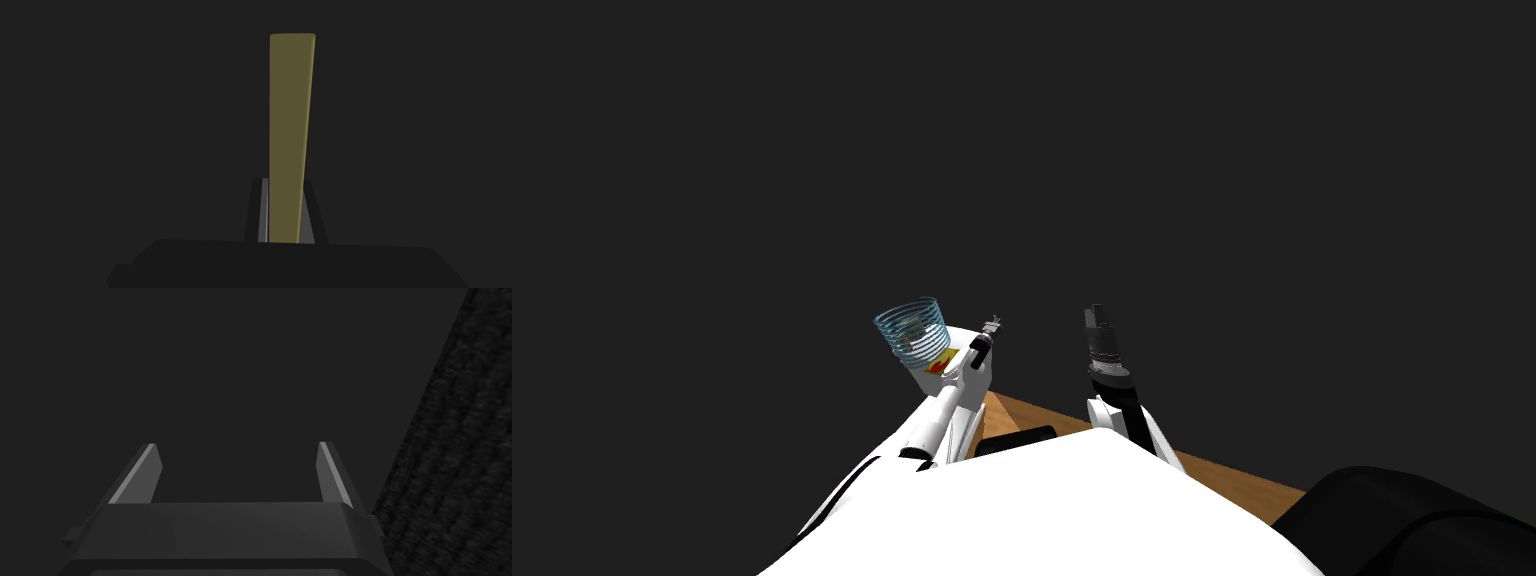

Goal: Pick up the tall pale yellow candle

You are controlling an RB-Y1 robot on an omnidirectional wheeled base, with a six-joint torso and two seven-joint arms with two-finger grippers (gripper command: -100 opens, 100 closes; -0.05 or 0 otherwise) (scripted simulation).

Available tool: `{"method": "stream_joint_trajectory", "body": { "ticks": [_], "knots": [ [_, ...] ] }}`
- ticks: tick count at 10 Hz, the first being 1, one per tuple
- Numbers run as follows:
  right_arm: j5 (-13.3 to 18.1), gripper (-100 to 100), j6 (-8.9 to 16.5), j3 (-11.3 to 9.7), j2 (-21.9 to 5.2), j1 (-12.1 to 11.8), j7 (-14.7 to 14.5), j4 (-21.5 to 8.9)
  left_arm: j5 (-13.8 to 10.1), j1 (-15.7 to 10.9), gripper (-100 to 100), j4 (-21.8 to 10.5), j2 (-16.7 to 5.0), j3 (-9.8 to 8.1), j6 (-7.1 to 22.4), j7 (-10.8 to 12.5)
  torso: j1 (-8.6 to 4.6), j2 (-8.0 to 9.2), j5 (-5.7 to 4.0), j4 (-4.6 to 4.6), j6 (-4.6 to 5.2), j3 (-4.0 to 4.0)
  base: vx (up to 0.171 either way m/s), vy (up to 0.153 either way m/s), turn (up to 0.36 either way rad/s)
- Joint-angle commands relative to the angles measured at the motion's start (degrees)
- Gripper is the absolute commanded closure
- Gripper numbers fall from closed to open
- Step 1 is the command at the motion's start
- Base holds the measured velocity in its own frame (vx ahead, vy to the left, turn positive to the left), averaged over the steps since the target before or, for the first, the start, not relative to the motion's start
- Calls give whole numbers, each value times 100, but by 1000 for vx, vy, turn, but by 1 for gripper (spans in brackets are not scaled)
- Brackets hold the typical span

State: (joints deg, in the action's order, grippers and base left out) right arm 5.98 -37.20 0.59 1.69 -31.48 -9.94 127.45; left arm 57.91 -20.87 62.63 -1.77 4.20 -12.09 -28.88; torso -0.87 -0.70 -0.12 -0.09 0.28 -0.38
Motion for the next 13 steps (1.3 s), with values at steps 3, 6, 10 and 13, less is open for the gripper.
{"method": "stream_joint_trajectory", "body": {
  "ticks": [3, 6, 10, 13],
  "knots": [
    [0, 0, 0, 1, -1, -1, 0, 0, -466, -385, 100, -589, -268, 226, -507, -162, 39, 5, 6, 0, -14, 2, -4, -73, 202],
    [0, 0, 0, 1, 0, -1, 0, 0, -911, -721, 100, -1100, -553, 485, -932, -249, 19, 5, 0, 2, -9, 3, -8, -124, 271],
    [0, 0, 0, 1, 0, -1, 0, 0, -1417, -1057, 100, -1718, -838, 744, -1414, -337, 11, 8, -4, 4, -18, 6, -15, -122, 241],
    [0, 0, 0, 1, -1, 0, 0, 0, -1604, -1197, 100, -1900, -965, 860, -1589, -371, 31, 4, 3, 0, -5, 2, -14, -65, 108]
  ]
}}
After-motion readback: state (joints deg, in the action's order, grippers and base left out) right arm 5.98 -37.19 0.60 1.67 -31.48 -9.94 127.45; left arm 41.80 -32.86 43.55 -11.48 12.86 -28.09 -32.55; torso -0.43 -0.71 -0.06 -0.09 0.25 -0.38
